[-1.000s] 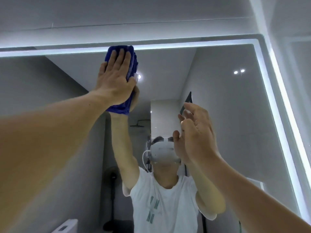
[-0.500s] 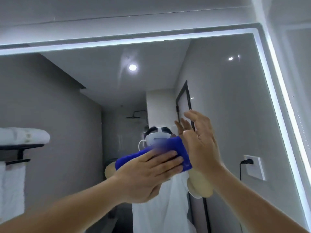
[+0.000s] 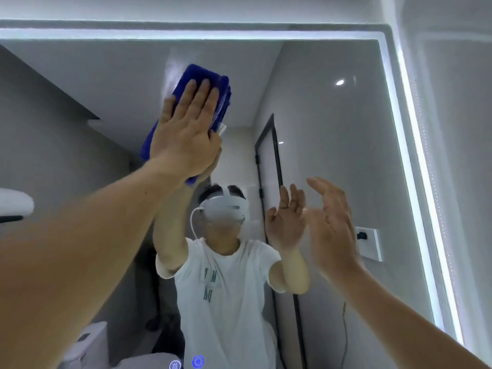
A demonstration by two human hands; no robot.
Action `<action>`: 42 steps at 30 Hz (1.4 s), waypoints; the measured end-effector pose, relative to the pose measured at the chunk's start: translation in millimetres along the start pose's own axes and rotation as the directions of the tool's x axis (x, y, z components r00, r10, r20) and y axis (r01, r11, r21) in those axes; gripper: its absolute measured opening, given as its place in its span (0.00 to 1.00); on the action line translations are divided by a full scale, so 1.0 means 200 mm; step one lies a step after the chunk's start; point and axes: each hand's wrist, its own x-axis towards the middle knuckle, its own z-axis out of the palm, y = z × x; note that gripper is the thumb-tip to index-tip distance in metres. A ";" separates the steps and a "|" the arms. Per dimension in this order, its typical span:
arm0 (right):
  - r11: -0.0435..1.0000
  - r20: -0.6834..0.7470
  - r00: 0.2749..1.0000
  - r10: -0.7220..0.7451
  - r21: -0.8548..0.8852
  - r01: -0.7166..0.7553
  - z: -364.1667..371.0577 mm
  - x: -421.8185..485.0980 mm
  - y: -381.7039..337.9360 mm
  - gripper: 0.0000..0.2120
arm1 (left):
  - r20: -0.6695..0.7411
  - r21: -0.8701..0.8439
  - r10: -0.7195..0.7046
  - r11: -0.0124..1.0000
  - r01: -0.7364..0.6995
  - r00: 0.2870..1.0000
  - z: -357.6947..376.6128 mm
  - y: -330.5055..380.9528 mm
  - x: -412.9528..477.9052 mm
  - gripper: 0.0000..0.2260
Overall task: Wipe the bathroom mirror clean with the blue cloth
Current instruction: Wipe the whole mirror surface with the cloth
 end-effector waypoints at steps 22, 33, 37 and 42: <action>0.990 0.128 0.989 0.068 0.117 -0.083 -0.17 -0.31 0.18 0.20 | 0.139 -0.026 0.285 0.959 -0.284 0.949 0.24 0.69 -1.33 0.33; 0.985 0.153 0.986 0.063 0.148 -0.086 -0.21 -0.31 0.23 0.20 | -0.024 0.001 -0.124 0.992 0.124 0.992 0.22 0.54 -0.82 0.30; 0.980 0.152 0.985 0.084 0.164 -0.109 -0.19 -0.29 0.25 0.19 | 0.020 -0.054 -0.134 0.989 0.135 0.991 0.27 0.85 -1.09 0.34; 0.983 0.119 0.988 0.100 0.141 -0.117 -0.25 -0.39 0.30 0.19 | 0.078 -0.057 0.118 0.992 -0.113 0.990 0.30 0.96 -1.34 0.33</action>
